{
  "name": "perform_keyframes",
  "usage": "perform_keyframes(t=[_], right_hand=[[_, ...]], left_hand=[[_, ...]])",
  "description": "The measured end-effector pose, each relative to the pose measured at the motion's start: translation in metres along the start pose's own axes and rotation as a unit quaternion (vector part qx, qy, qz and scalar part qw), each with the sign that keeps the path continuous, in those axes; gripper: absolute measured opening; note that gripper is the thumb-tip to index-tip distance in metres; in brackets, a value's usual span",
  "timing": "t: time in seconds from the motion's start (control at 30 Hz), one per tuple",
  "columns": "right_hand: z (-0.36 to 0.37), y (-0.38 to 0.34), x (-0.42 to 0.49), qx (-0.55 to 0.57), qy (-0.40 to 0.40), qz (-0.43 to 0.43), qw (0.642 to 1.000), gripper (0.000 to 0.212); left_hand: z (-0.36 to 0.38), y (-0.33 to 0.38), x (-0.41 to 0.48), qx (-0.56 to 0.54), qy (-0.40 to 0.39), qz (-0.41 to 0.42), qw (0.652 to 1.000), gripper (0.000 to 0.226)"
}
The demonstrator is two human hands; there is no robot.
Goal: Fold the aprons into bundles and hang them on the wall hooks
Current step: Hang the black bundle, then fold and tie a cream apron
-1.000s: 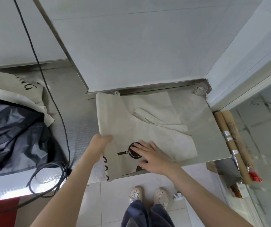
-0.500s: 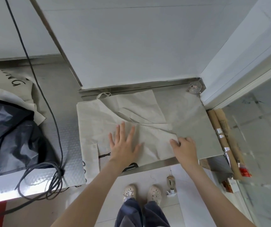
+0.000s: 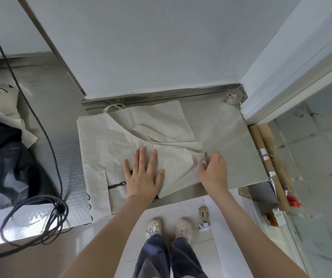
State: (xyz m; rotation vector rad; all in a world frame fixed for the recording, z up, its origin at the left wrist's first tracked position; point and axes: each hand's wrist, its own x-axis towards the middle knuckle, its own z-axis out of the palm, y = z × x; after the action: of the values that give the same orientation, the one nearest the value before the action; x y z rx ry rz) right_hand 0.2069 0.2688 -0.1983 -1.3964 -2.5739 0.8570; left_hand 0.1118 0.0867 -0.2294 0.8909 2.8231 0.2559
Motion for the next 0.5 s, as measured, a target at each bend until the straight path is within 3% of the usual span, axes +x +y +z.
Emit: perform_keyframes(t=[0.07,0.13,0.23,0.4,0.5], right_hand=[[-0.004,-0.003,-0.003,0.027,-0.033,0.053,0.998,0.023],[-0.011,-0.008,-0.001,0.07,-0.118,0.12,0.983,0.025],[-0.027,-0.012,0.005,0.189,-0.201,0.192,0.942,0.014],[-0.056,-0.01,-0.001,0.346,-0.205,0.126,0.907,0.007],[-0.059,-0.02,-0.01,0.378,-0.237,0.028,0.895,0.01]], left_hand=[[0.004,0.001,-0.001,0.004,0.003,0.095,0.995,0.059],[0.006,0.001,-0.001,0.041,-0.006,0.176,0.983,0.056],[0.007,0.003,0.003,0.058,-0.024,0.195,0.979,0.057],[-0.006,0.023,0.01,0.001,-0.109,0.212,0.971,0.068],[-0.023,0.045,0.02,-0.174,-0.199,0.194,0.945,0.059]])
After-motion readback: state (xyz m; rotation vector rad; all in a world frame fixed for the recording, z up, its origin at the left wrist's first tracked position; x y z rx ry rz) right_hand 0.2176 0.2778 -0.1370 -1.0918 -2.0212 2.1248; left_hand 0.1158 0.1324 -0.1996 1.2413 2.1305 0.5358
